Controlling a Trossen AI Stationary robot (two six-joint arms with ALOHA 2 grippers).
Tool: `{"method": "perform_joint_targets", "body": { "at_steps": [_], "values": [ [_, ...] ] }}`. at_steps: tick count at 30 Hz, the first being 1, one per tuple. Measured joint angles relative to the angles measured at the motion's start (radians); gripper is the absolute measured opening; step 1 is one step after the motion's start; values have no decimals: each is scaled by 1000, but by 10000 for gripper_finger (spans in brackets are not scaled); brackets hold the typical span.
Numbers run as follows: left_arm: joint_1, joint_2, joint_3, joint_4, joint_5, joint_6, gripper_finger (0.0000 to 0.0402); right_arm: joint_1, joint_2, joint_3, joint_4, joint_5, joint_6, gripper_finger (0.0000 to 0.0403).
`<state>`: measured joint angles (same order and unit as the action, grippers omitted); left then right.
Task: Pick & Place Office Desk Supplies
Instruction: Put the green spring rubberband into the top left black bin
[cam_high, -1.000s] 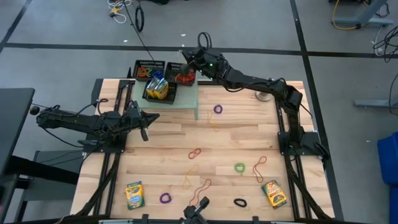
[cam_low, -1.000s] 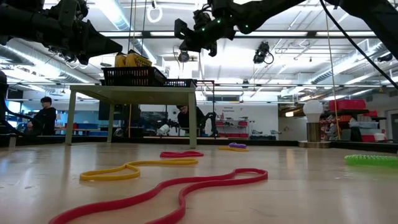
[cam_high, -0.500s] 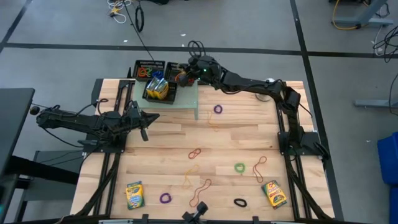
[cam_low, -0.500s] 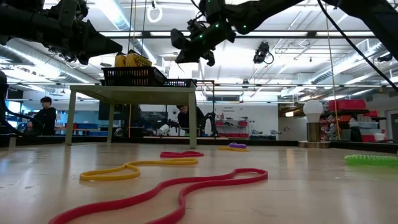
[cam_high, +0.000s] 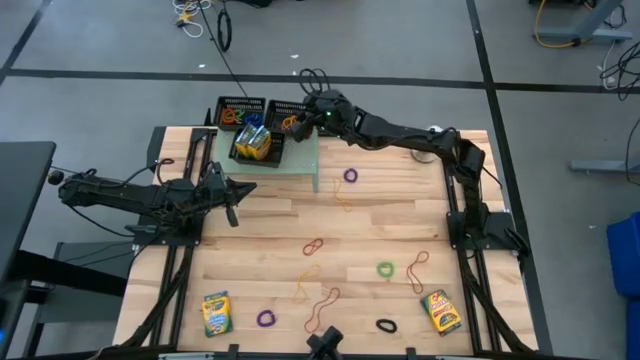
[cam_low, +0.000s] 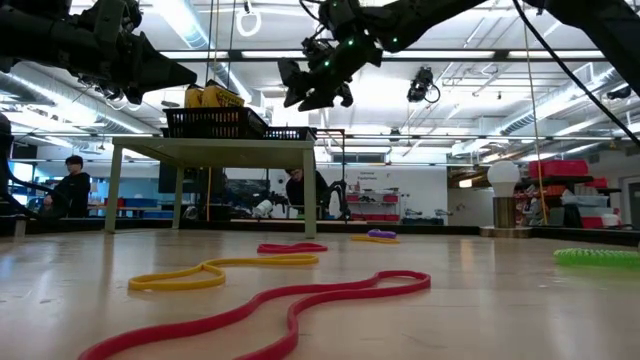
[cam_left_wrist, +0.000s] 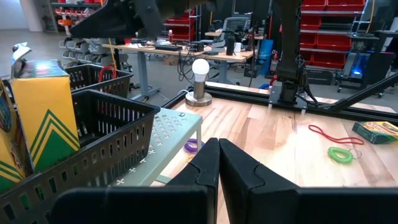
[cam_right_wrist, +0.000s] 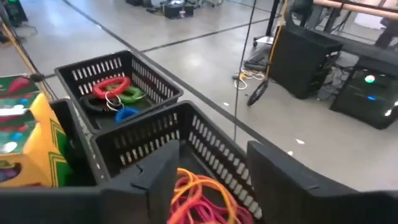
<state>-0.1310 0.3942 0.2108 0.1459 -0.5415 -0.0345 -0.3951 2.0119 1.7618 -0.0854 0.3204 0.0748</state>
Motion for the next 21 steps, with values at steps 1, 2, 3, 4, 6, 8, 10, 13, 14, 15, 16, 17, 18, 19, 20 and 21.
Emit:
{"method": "perform_joint_targets", "body": {
  "at_steps": [1, 2, 3, 4, 6, 8, 10, 13, 14, 15, 16, 17, 18, 19, 20, 21],
  "values": [
    [0, 0, 0, 0, 0, 0, 13, 1, -15, 0, -22, 1, -9, 204],
    [0, 0, 0, 0, 0, 0, 13, 4, -33, 0, -50, 2, -16, 209],
    [0, 0, 0, 0, 0, 0, 13, 7, -56, 0, -85, 2, -21, 211],
    [0, 0, 0, 0, 0, 0, 13, 13, -81, 0, -136, 2, -24, 209],
    [0, 0, 0, 0, 0, 0, 13, 34, -129, -4, -226, -3, -48, 192],
    [0, 0, 0, 0, 0, 0, 13, 67, -186, -54, -265, -19, -95, 163],
    [0, 0, 0, 0, 0, 0, 13, 101, -256, -145, -248, -48, -140, 125],
    [0, 0, 0, 0, 0, 0, 13, 154, -368, -343, -106, -68, -169, 62],
    [0, 0, 0, 0, 0, 0, 13, 169, -405, -417, -49, -75, -174, 42],
    [0, 0, 0, 0, 0, 0, 13, 187, -439, -485, -6, -81, -179, 23],
    [0, 0, 0, 0, 0, 0, 13, 207, -470, -551, 27, -79, -185, 12],
    [0, 0, 0, 0, 0, 0, 13, 226, -500, -611, 52, -74, -189, 8],
    [0, 0, 0, 0, 0, 0, 13, 249, -527, -666, 72, -58, -189, 10],
    [0, 0, 0, 0, 0, 0, 13, 275, -552, -713, 93, -31, -187, 15],
    [0, 0, 0, 0, 0, 0, 13, 300, -576, -756, 107, 0, -178, 20],
    [0, 0, 0, 0, 0, 0, 13, 325, -600, -796, 104, 37, -164, 23]
  ]
}}
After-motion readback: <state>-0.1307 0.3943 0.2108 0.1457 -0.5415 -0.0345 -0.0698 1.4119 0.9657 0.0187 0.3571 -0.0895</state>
